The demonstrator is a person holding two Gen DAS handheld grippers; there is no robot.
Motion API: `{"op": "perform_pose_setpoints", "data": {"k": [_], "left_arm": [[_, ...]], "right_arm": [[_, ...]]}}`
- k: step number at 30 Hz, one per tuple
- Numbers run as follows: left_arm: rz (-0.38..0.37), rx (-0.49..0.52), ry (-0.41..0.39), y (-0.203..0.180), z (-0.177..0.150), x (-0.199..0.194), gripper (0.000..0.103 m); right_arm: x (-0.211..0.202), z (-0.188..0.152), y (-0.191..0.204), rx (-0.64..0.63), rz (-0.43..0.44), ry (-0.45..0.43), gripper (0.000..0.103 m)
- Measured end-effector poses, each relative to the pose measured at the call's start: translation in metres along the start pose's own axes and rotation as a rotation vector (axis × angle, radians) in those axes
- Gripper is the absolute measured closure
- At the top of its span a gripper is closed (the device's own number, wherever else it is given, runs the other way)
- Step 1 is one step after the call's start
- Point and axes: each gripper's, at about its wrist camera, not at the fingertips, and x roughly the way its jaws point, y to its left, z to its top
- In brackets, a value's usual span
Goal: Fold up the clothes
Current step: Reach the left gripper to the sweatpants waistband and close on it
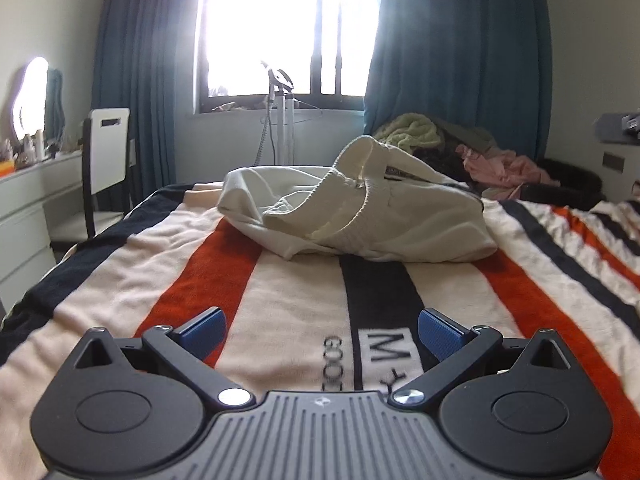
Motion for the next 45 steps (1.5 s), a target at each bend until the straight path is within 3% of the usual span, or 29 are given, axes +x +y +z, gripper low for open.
{"op": "perform_pose_setpoints", "data": {"k": [5, 11, 21, 25, 27, 29, 30, 31, 32, 38, 45], "left_arm": [[-0.031, 0.029, 0.000, -0.012, 0.024, 0.062, 0.000], [-0.005, 0.075, -0.018, -0.027, 0.061, 0.146, 0.000], [0.020, 0.153, -0.039, -0.042, 0.113, 0.274, 0.000], [-0.073, 0.144, -0.009, -0.035, 0.123, 0.300, 0.006], [-0.084, 0.138, 0.020, -0.035, 0.127, 0.306, 0.009], [-0.083, 0.183, 0.050, -0.038, 0.130, 0.308, 0.035], [-0.083, 0.213, 0.064, -0.040, 0.132, 0.309, 0.042], [-0.086, 0.232, 0.074, -0.042, 0.135, 0.308, 0.062], [-0.092, 0.238, 0.078, -0.042, 0.137, 0.304, 0.096], [-0.162, 0.208, 0.024, -0.040, 0.153, 0.238, 0.098], [-0.290, 0.281, -0.106, -0.061, 0.140, 0.085, 0.098]], "right_arm": [[0.011, -0.007, -0.015, 0.072, -0.023, 0.040, 0.010], [0.029, -0.016, -0.034, 0.164, -0.034, 0.092, 0.010], [0.098, -0.057, -0.050, 0.269, -0.030, 0.229, 0.010], [0.115, -0.070, -0.049, 0.293, -0.015, 0.270, 0.010], [0.120, -0.074, -0.049, 0.303, -0.007, 0.287, 0.010], [0.120, -0.076, -0.050, 0.323, 0.004, 0.306, 0.010], [0.118, -0.075, -0.050, 0.321, 0.002, 0.301, 0.010], [0.115, -0.074, -0.050, 0.319, 0.001, 0.294, 0.010], [0.113, -0.073, -0.050, 0.317, -0.001, 0.288, 0.010], [0.097, -0.069, -0.051, 0.270, -0.032, 0.247, 0.010], [0.072, -0.062, -0.047, 0.200, -0.039, 0.220, 0.010]]}}
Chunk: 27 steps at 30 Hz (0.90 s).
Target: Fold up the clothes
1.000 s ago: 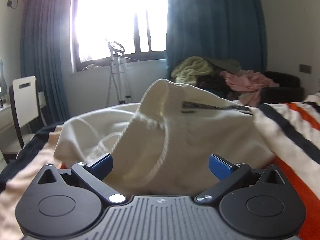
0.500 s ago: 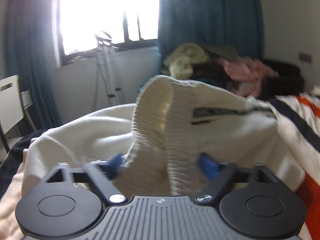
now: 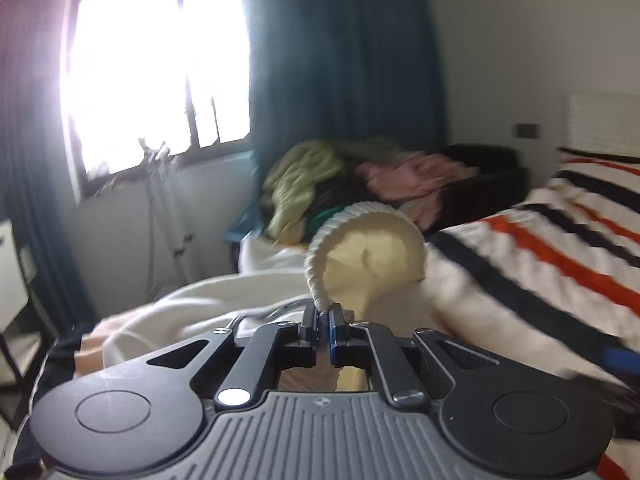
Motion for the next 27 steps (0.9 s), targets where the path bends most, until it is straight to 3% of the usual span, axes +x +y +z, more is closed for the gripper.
{"op": "perform_pose_setpoints", "data": {"k": [4, 7, 9, 15, 20, 23, 27], "left_arm": [[-0.045, -0.011, -0.043, -0.035, -0.017, -0.075, 0.098], [-0.038, -0.057, -0.048, -0.053, -0.044, -0.111, 0.098], [-0.019, -0.094, -0.046, -0.061, -0.064, -0.126, 0.098], [0.031, -0.313, -0.034, -0.040, -0.108, -0.135, 0.098], [0.004, -0.362, -0.090, -0.019, -0.107, -0.144, 0.098], [0.001, -0.391, -0.125, -0.008, -0.110, -0.147, 0.099], [-0.001, -0.431, -0.128, 0.005, -0.113, -0.145, 0.099]], "right_arm": [[-0.016, 0.000, 0.003, -0.037, 0.005, -0.018, 0.011], [-0.027, 0.000, 0.005, -0.065, 0.008, -0.031, 0.011], [-0.037, -0.001, 0.013, -0.119, 0.034, 0.021, 0.010], [-0.047, -0.015, 0.046, -0.269, 0.050, 0.056, 0.010], [-0.026, -0.035, 0.070, -0.335, 0.085, 0.098, 0.010], [-0.002, -0.046, 0.076, -0.312, 0.067, 0.134, 0.011], [0.028, -0.053, 0.077, -0.294, 0.060, 0.118, 0.010]]}}
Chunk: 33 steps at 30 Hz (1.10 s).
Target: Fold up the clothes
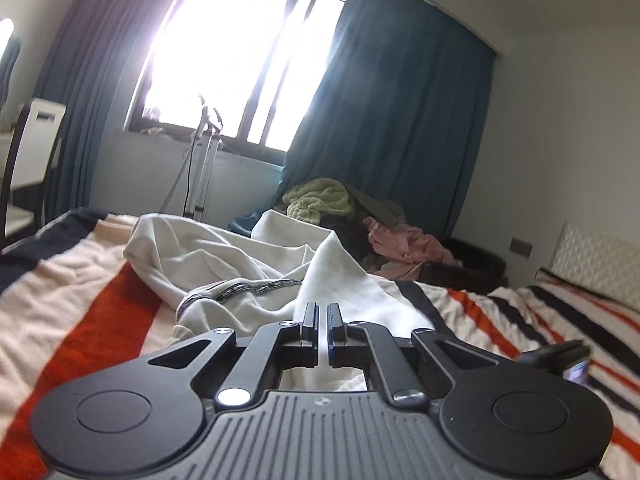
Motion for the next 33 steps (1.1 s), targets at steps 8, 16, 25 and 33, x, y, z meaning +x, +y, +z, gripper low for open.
{"op": "perform_pose_setpoints", "data": {"k": [8, 16, 25, 33], "left_arm": [[0.116, -0.032, 0.082, 0.023, -0.004, 0.023, 0.098], [0.195, -0.053, 0.119, 0.037, -0.009, 0.035, 0.062], [0.155, 0.054, 0.155, 0.023, -0.019, 0.036, 0.050], [0.014, 0.198, 0.178, -0.005, -0.037, 0.017, 0.039]], "right_arm": [[0.037, -0.003, -0.037, 0.175, -0.139, -0.018, 0.033], [0.040, 0.004, -0.056, 0.279, -0.113, -0.046, 0.054], [-0.019, 0.045, -0.050, 0.220, -0.064, -0.180, 0.083], [-0.121, 0.070, -0.057, 0.208, -0.001, -0.349, 0.090]]}}
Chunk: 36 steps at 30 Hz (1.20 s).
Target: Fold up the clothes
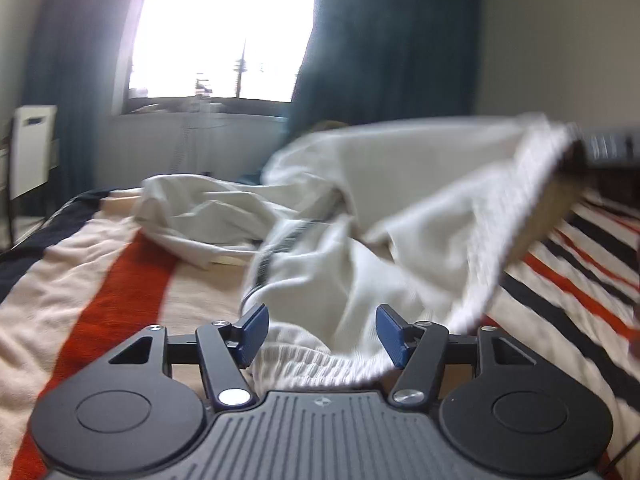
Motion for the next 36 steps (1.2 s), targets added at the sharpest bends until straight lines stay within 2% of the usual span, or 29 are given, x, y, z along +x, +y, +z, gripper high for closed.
{"op": "perform_pose_setpoints", "data": {"k": [3, 7, 10, 13, 16, 22, 24, 26, 28, 29, 30, 33, 36], "left_arm": [[-0.039, 0.111, 0.003, -0.021, -0.009, -0.010, 0.035], [-0.050, 0.227, 0.015, -0.044, -0.020, -0.013, 0.033], [-0.076, 0.232, 0.040, -0.048, -0.026, -0.009, 0.025], [-0.097, 0.263, 0.048, -0.056, -0.033, -0.008, 0.025], [-0.088, 0.308, 0.067, -0.063, -0.035, -0.008, 0.025], [-0.133, 0.305, 0.090, -0.066, -0.035, -0.020, 0.023], [-0.105, 0.360, 0.112, -0.072, -0.041, -0.014, 0.022], [-0.044, 0.415, 0.150, -0.076, -0.049, 0.001, 0.022], [0.068, 0.454, 0.187, -0.073, -0.054, 0.019, 0.022], [0.131, 0.471, 0.203, -0.071, -0.056, 0.028, 0.018], [0.166, 0.460, 0.211, -0.066, -0.056, 0.034, 0.016], [0.170, 0.300, 0.186, -0.045, -0.041, 0.032, 0.015], [0.207, 0.196, 0.095, -0.031, -0.022, 0.019, 0.015]], "right_arm": [[-0.022, 0.008, -0.002, 0.003, 0.010, -0.014, 0.090], [-0.047, 0.013, -0.008, 0.032, 0.011, -0.026, 0.090], [-0.056, 0.014, -0.015, 0.067, 0.008, -0.033, 0.090], [-0.051, 0.012, -0.023, 0.092, -0.009, -0.030, 0.090], [-0.047, 0.010, -0.031, 0.118, -0.027, -0.028, 0.090], [-0.038, 0.006, -0.048, 0.173, -0.060, -0.022, 0.090], [-0.035, 0.005, -0.053, 0.201, -0.069, -0.021, 0.090], [-0.032, 0.004, -0.058, 0.223, -0.075, -0.019, 0.090], [-0.030, 0.003, -0.059, 0.224, -0.080, -0.020, 0.090], [-0.030, 0.003, -0.059, 0.221, -0.085, -0.021, 0.090], [-0.029, 0.003, -0.059, 0.211, -0.092, -0.018, 0.090], [-0.026, 0.002, -0.059, 0.178, -0.114, -0.011, 0.090], [-0.023, 0.000, -0.053, 0.130, -0.118, -0.004, 0.090]]}}
